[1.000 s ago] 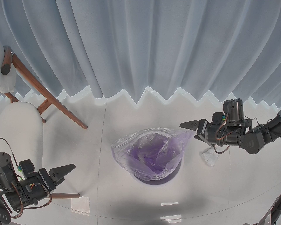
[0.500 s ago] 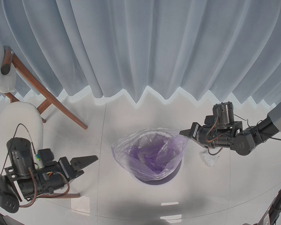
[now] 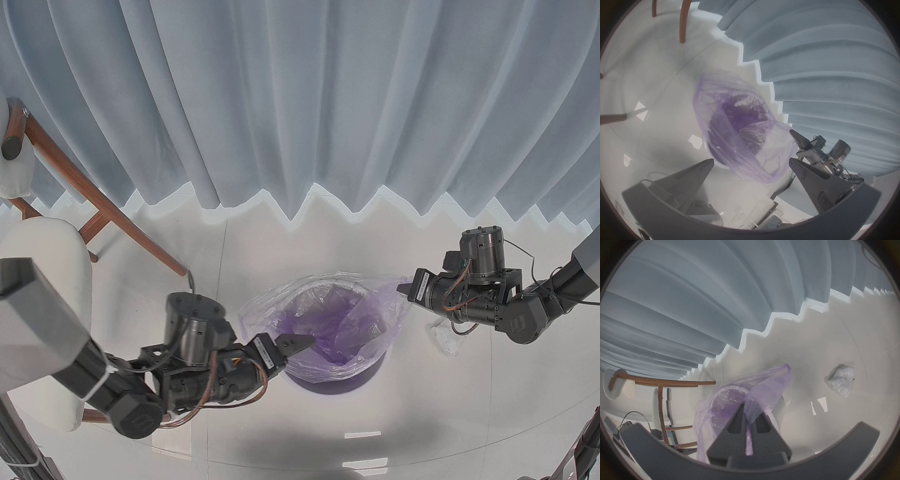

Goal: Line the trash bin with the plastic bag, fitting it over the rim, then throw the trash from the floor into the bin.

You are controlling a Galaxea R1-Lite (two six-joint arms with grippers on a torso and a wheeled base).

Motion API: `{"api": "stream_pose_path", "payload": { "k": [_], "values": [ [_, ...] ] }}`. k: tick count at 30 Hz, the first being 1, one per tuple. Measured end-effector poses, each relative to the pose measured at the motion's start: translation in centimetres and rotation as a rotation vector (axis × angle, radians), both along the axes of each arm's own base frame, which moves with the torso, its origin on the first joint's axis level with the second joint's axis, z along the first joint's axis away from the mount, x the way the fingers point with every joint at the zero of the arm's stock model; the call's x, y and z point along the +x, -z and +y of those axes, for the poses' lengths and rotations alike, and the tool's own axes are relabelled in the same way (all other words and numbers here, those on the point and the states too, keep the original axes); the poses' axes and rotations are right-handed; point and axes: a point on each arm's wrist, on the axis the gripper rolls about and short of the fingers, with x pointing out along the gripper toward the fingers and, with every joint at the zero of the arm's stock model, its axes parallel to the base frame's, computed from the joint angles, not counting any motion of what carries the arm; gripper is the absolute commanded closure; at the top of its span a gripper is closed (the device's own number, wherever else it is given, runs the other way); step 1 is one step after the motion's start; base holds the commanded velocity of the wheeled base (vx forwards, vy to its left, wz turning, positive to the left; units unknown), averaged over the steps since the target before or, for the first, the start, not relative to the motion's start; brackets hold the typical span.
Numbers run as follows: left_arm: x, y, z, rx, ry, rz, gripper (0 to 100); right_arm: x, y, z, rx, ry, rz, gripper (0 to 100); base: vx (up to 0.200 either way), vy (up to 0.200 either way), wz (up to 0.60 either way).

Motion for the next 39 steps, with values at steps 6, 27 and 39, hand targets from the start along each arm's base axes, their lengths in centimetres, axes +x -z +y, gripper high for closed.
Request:
{"api": "stream_pose_path", "payload": {
  "k": [6,27,39],
  "values": [
    [2.4,2.5,-2.6,-0.015,-0.007,0.051,100,-0.5,0.5,-0.2,-0.015,-0.001,-0.007,100,0.0,0.0,0.0],
    [1.0,7.7,-0.7,0.24,-0.08,0.147,100,-5.9,5.4,-2.6,-0.102,-0.022,0.098,100,0.0,0.0,0.0],
    [-2.4,10.1,-1.2,0.455,-0.05,0.125,100,-7.2,9.3,-3.1,-0.145,-0.017,0.157,100,0.0,0.0,0.0]
  ]
}}
